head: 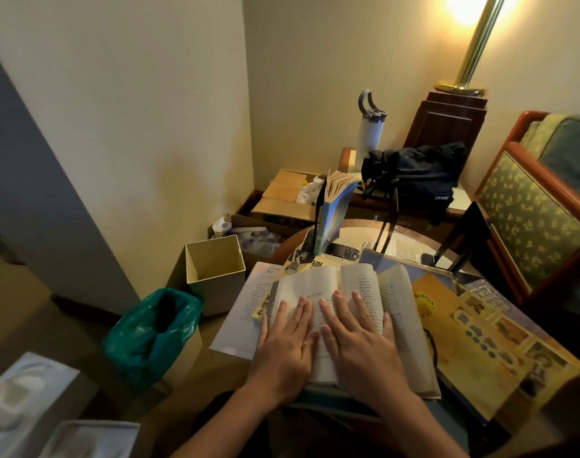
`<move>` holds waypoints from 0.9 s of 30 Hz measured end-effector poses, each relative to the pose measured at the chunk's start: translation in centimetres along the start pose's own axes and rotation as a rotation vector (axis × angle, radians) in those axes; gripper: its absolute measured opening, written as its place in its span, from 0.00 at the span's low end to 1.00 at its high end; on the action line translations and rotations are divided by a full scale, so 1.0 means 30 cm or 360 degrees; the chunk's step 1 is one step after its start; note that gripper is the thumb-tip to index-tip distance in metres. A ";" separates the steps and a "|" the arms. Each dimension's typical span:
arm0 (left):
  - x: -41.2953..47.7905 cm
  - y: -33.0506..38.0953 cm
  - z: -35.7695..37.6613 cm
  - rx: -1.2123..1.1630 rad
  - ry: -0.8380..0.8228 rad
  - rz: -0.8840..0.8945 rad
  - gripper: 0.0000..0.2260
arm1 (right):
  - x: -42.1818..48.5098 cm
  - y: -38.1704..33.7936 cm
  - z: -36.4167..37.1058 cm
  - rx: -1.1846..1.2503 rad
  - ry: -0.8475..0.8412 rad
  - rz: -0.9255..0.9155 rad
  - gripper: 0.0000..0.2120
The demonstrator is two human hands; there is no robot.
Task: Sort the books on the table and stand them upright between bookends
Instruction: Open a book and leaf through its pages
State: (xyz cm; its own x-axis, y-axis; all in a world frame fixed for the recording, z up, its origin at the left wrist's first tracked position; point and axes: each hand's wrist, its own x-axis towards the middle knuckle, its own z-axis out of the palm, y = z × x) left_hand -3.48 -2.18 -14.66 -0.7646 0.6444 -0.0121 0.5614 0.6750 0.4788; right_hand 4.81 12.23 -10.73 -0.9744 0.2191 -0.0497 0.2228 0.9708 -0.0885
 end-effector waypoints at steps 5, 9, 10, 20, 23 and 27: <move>-0.092 -0.012 -0.012 0.0033 -0.0120 -0.0019 0.26 | -0.003 -0.001 -0.005 0.0003 -0.0038 0.0012 0.31; -0.099 -0.025 -0.034 -0.0260 -0.0110 -0.0183 0.30 | -0.006 -0.005 -0.025 0.0022 -0.0074 -0.0001 0.30; -0.100 -0.028 -0.044 -0.0378 -0.0080 -0.0265 0.35 | -0.007 -0.005 -0.029 0.0051 -0.0079 0.0001 0.29; -0.102 -0.023 -0.187 -0.1139 0.0293 -0.0426 0.46 | -0.031 0.011 -0.034 0.0185 -0.0044 0.0019 0.27; -0.104 -0.006 -0.198 -0.1417 0.0263 -0.0316 0.39 | -0.053 0.017 -0.037 0.0230 -0.0069 0.0011 0.28; -0.101 -0.001 -0.198 -0.1765 0.0209 -0.0318 0.34 | -0.076 0.017 -0.039 0.0285 -0.0095 -0.0012 0.28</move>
State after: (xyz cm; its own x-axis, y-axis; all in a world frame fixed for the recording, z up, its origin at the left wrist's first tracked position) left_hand -3.07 -6.29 -9.42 -0.8731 0.4738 -0.1148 -0.1149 0.0287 0.9930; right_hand 7.09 12.34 -9.49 -0.9738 0.2007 -0.1071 0.2225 0.9384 -0.2642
